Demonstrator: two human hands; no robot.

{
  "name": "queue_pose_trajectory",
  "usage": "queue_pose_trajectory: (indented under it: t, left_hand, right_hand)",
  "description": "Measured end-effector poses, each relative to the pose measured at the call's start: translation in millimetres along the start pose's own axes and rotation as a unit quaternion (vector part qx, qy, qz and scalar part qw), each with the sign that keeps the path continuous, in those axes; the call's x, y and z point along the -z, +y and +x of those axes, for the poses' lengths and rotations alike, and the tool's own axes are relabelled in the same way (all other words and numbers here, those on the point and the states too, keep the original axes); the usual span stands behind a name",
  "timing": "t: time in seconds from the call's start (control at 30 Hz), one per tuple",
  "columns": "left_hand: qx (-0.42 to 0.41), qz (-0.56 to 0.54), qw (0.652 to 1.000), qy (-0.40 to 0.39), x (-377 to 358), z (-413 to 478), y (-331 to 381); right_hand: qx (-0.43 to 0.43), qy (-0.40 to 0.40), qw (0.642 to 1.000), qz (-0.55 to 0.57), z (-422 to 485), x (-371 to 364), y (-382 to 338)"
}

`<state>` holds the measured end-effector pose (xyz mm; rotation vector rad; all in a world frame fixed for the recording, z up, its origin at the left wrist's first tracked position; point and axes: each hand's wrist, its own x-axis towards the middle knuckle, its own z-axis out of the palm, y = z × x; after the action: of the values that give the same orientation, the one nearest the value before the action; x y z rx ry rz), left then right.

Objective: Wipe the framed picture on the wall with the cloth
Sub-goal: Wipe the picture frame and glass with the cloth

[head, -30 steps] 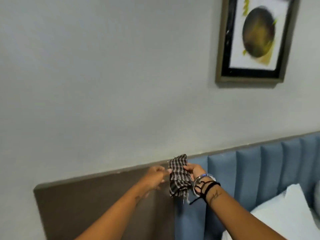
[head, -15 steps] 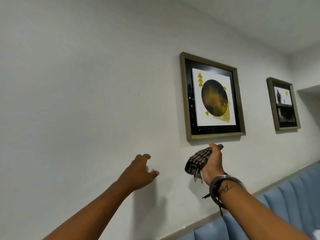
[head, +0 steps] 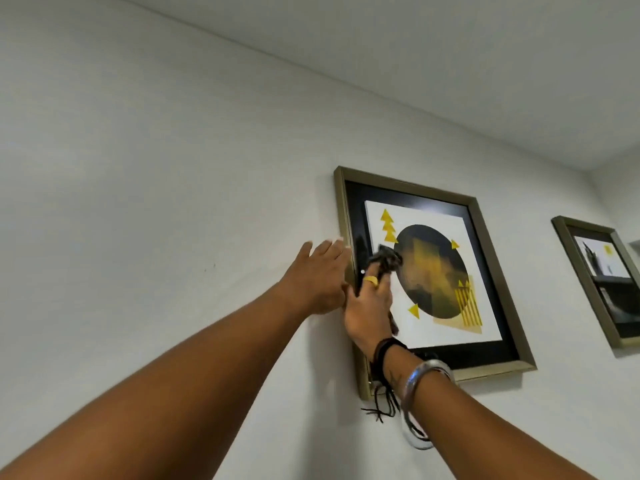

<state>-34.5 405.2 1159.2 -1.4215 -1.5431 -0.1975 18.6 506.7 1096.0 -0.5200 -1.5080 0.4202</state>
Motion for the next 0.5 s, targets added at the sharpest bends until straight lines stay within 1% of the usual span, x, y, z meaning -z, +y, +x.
queue_pose_trajectory:
  t: [0.07,0.13,0.2,0.27,0.37,0.5]
  left_hand:
    - [-0.009,0.052,0.999,-0.005,2.7,25.3,-3.1]
    - [-0.008,0.090,0.996,-0.016,2.7,44.6,-10.2]
    - [-0.009,0.108,0.994,-0.034,4.2,55.7,-16.8]
    - [-0.011,0.116,0.992,-0.039,6.9,60.2,-20.2]
    - [-0.023,0.158,0.987,-0.027,10.0,59.3,-26.4]
    - [-0.034,0.245,0.969,-0.002,3.5,54.2,-31.0]
  right_hand:
    - [0.064,-0.033,0.993,-0.090,12.3,-14.8,-5.1]
    - [0.077,-0.031,0.987,-0.140,26.0,-23.6,-7.6]
    - [0.061,-0.028,0.986,-0.150,36.7,-22.7,-13.5]
    - [0.063,-0.022,0.987,-0.144,45.9,-15.3,-18.4]
    - [0.104,0.006,0.982,-0.156,51.9,-8.8,-20.3]
    - [0.122,0.024,0.980,-0.155,37.5,-13.3,-4.2]
